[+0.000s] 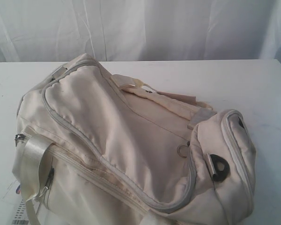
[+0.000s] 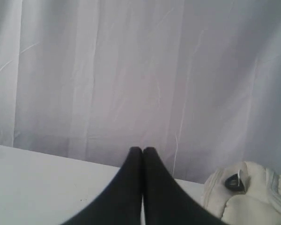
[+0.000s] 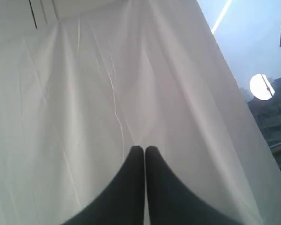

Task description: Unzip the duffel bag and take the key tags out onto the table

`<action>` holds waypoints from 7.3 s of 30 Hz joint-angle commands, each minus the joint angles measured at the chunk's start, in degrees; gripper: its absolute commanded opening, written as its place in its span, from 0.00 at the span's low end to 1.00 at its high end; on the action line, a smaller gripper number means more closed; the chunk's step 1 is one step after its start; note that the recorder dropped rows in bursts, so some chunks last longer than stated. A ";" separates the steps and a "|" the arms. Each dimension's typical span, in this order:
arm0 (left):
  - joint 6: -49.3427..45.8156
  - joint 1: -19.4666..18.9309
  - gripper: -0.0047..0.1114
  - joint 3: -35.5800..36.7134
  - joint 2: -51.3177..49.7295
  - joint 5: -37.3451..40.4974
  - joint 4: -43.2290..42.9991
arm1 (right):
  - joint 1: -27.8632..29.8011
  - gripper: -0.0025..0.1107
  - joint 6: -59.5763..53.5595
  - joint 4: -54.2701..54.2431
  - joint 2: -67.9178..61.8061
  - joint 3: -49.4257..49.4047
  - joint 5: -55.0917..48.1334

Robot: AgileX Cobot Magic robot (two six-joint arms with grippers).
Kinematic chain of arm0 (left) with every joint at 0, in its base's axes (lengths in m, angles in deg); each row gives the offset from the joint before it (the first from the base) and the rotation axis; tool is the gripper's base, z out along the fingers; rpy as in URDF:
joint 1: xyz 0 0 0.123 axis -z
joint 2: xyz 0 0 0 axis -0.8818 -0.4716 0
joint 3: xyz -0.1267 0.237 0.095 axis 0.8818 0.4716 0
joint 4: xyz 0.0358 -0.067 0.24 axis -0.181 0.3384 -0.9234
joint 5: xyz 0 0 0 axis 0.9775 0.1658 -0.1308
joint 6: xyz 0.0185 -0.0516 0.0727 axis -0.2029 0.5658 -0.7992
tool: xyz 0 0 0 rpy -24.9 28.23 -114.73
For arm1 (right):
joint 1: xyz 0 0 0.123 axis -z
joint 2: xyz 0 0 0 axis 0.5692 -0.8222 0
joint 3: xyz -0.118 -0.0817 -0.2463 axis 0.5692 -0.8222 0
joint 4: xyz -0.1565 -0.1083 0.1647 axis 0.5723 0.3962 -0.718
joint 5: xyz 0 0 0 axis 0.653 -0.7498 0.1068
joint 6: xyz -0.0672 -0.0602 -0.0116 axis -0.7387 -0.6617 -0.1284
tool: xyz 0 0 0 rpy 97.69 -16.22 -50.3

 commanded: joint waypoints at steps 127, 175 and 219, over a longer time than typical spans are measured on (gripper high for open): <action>-8.15 17.93 0.04 -64.80 -72.42 65.23 -11.12 | -9.89 0.02 -48.39 -52.50 -64.46 33.55 -57.92; 5.43 17.93 0.38 -48.88 -51.75 60.58 -19.00 | -9.89 0.02 -49.13 -57.93 -56.35 33.55 -53.87; -80.11 33.22 0.73 -60.59 -83.93 54.15 91.05 | -9.89 0.02 -59.72 -57.93 -56.46 33.55 -60.10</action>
